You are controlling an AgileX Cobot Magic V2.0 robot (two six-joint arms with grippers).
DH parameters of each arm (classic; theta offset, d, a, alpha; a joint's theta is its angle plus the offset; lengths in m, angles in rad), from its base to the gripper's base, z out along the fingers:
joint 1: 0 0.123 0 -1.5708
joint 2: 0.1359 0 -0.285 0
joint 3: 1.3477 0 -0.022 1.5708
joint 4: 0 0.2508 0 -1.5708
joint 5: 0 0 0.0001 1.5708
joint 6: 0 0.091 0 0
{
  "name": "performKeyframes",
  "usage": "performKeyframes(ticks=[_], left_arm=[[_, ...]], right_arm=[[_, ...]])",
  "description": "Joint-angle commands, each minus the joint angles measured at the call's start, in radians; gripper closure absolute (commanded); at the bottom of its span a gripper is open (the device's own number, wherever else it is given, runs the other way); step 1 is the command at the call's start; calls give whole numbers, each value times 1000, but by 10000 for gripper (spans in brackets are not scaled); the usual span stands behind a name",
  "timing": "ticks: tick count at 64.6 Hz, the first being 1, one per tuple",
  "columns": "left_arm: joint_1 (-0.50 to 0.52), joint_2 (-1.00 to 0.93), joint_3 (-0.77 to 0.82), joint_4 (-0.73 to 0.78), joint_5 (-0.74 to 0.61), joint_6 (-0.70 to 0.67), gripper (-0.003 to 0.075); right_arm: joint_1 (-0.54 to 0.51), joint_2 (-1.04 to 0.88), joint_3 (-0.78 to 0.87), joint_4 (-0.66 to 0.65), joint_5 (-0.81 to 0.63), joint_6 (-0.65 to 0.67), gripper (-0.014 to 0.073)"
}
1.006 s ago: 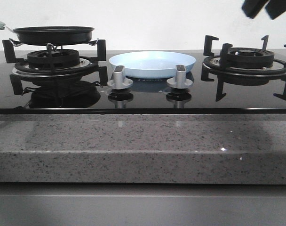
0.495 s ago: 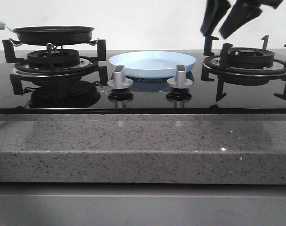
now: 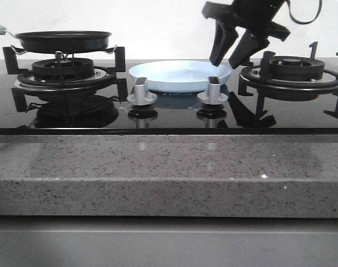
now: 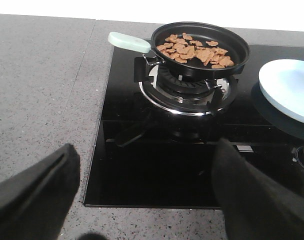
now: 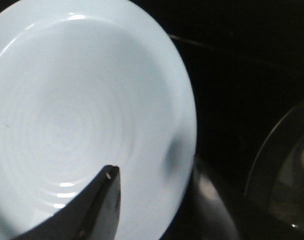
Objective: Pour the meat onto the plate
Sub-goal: 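Lower the right gripper to the rim of the light blue plate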
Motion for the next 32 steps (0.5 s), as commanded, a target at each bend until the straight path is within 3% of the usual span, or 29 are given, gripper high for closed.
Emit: performKeyframes(ticks=[1, 14, 25, 32], left_arm=[[-9, 8, -26, -4, -72, 0, 176], [-9, 8, -26, -4, -72, 0, 176], [-9, 8, -26, -4, -72, 0, 176], [-9, 8, -26, -4, -72, 0, 176]], right_arm=[[-2, -46, -44, 20, -35, -17, 232], [-2, -27, -44, 19, -40, -17, 239], [-2, -24, -44, 19, -28, -17, 419], [-2, -17, -44, 19, -9, -17, 452]])
